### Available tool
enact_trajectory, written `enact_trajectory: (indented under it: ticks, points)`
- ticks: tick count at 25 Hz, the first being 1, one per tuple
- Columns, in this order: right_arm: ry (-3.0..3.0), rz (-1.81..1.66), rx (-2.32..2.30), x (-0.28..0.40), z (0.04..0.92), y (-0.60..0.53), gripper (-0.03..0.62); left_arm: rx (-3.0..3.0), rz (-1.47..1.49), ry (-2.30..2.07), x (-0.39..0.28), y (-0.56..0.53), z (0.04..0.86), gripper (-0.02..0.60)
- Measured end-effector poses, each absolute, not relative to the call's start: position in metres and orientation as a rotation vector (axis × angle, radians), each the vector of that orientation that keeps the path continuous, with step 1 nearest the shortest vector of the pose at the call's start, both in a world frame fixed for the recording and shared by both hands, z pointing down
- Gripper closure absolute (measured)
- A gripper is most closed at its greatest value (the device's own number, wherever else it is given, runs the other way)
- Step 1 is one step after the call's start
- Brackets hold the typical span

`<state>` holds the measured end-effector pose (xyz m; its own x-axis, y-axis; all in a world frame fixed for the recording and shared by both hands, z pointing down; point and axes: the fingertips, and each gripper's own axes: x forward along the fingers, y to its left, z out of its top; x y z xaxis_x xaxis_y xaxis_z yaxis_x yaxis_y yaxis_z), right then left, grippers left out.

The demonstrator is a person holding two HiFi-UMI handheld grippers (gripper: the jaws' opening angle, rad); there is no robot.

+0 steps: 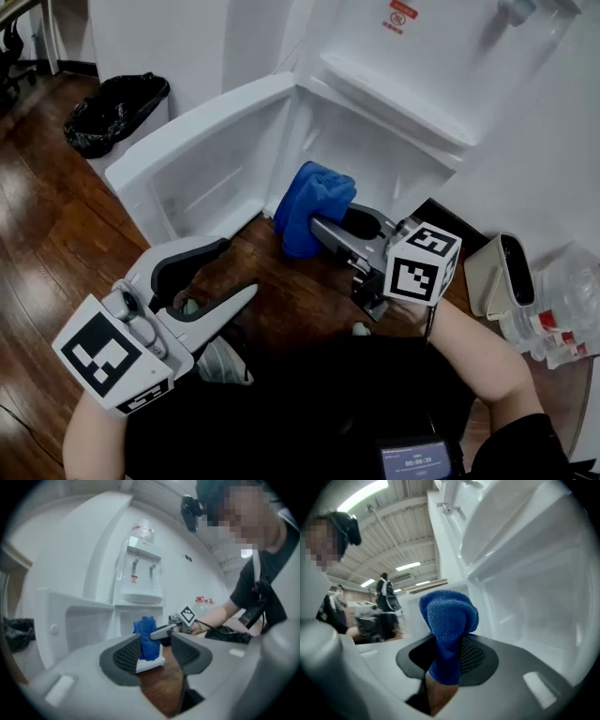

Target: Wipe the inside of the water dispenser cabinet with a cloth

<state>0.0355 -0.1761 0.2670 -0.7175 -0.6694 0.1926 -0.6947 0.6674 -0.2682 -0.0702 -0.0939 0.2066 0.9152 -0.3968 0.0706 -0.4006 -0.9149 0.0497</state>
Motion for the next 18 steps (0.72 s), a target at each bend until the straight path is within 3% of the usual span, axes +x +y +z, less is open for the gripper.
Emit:
enact_trajectory:
  ticks: [2,6,8,13,15,18]
  points:
    - [-2.924,0.543,0.956,0.021,0.248,-0.137,0.471,2.964,0.064,-0.57,-0.07,-0.095,0.207,0.346]
    - [-3.055,0.357,0.606,-0.016,0.227,-0.074,0.471,2.932,0.117,-0.38,-0.052,-0.072,0.217,0.16]
    - [-3.05,0.219,0.487,-0.032,0.228,-0.055,0.471,2.898,0.096,-0.292,-0.043,-0.061,0.218,0.129]
    - [-3.025,0.15,0.35,-0.053,0.235,-0.033,0.47,2.868,0.13,-0.091,-0.03,-0.035,0.225,0.131]
    - [-3.021,0.147,0.344,-0.054,0.237,-0.029,0.47,2.892,0.153,-0.051,-0.029,-0.028,0.228,0.245]
    - [-3.032,0.138,0.351,-0.051,0.238,-0.031,0.468,2.903,0.135,-0.015,-0.03,-0.022,0.226,0.325]
